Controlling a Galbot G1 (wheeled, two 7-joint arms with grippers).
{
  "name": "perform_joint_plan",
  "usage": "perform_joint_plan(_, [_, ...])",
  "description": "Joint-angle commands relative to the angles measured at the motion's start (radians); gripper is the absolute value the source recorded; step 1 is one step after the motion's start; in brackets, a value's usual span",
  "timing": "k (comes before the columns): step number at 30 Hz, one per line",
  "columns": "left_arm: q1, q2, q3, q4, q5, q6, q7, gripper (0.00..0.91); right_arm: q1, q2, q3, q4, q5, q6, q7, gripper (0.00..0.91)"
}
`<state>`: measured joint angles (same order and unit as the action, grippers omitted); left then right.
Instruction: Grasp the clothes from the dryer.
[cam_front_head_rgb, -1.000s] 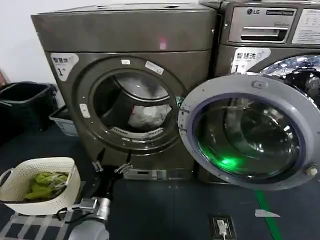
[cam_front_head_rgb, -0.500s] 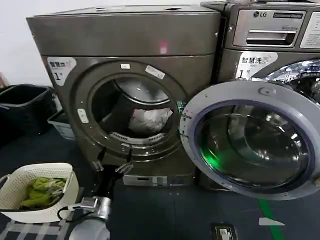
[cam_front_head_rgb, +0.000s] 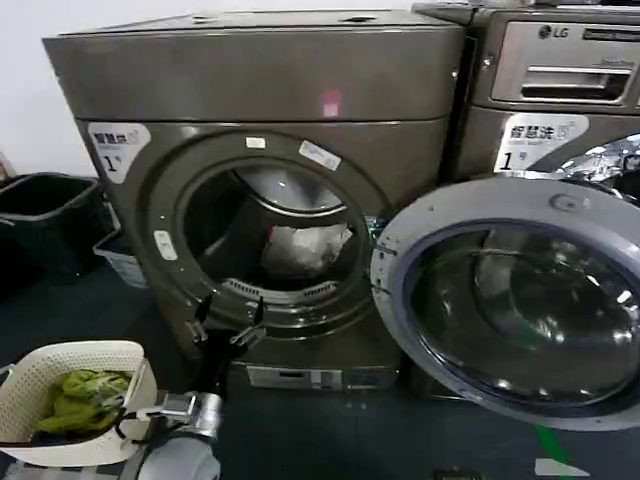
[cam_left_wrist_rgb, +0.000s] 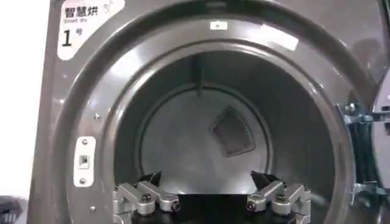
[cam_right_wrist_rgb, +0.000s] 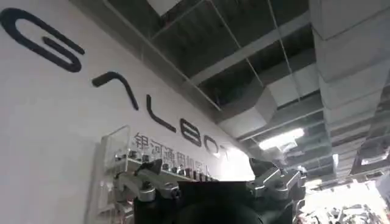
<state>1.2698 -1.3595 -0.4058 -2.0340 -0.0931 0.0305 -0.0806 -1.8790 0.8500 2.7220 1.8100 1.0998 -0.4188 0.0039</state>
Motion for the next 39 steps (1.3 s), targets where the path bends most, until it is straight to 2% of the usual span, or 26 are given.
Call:
perform_joint_plan(1, [0.0, 0.001, 0.001, -0.002, 0.0, 0.002, 0.002, 0.907, -0.001, -0.002, 0.003, -0.003, 0.002, 0.0, 0.001, 0.907])
perform_joint_plan(39, [-0.029, -0.002, 0.014, 0.018, -0.001, 0.007, 0.006, 0.907, 0.004, 0.0, 0.003, -0.007, 0.002, 0.0, 0.005, 0.907])
